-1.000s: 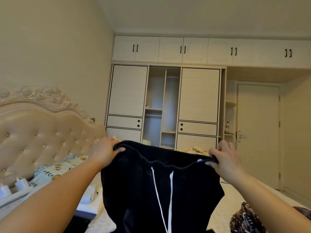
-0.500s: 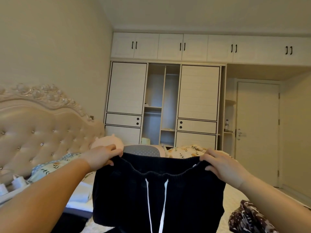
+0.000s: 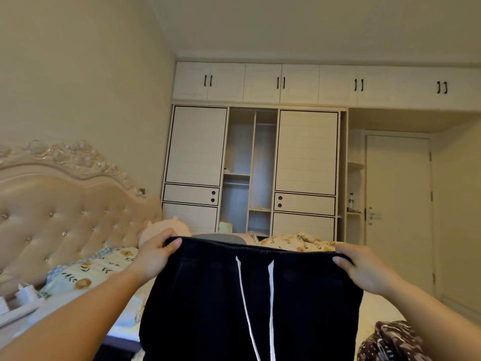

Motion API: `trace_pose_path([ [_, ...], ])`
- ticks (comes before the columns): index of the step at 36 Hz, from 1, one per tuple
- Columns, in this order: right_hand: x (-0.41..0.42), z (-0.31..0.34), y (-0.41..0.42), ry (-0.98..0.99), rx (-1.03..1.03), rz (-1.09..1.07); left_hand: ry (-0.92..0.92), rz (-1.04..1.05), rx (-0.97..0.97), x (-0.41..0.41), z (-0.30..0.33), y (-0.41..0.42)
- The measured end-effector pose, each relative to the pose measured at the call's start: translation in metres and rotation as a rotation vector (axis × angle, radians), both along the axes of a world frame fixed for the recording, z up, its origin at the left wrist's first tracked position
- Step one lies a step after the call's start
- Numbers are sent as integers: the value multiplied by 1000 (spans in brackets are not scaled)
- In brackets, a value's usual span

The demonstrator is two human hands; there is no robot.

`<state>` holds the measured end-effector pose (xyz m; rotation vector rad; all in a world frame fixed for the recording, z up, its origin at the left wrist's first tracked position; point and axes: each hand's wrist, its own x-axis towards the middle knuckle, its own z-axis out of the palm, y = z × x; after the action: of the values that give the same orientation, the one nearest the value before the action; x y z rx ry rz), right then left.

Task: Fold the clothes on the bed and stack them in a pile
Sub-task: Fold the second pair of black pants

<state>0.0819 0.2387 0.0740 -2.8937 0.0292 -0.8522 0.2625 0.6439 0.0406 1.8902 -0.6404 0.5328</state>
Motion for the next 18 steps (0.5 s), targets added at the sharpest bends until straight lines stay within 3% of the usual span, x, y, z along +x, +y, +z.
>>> trace_pose_path([
  [3,-5,5,4,-12,-52,-9,-37,79,-85,3,4,-1],
  [8,-14,24,16,-49,-319,-73,-75,185,-66,4,20,1],
  [13,-20,70,27,-143,-588,-251,-179,136,-142,-2,66,-4],
  [16,-29,103,26,-284,-550,-281,-331,213,-199,-14,104,-5],
  [18,-37,116,28,-497,-453,-226,-454,283,-280,-29,124,-7],
])
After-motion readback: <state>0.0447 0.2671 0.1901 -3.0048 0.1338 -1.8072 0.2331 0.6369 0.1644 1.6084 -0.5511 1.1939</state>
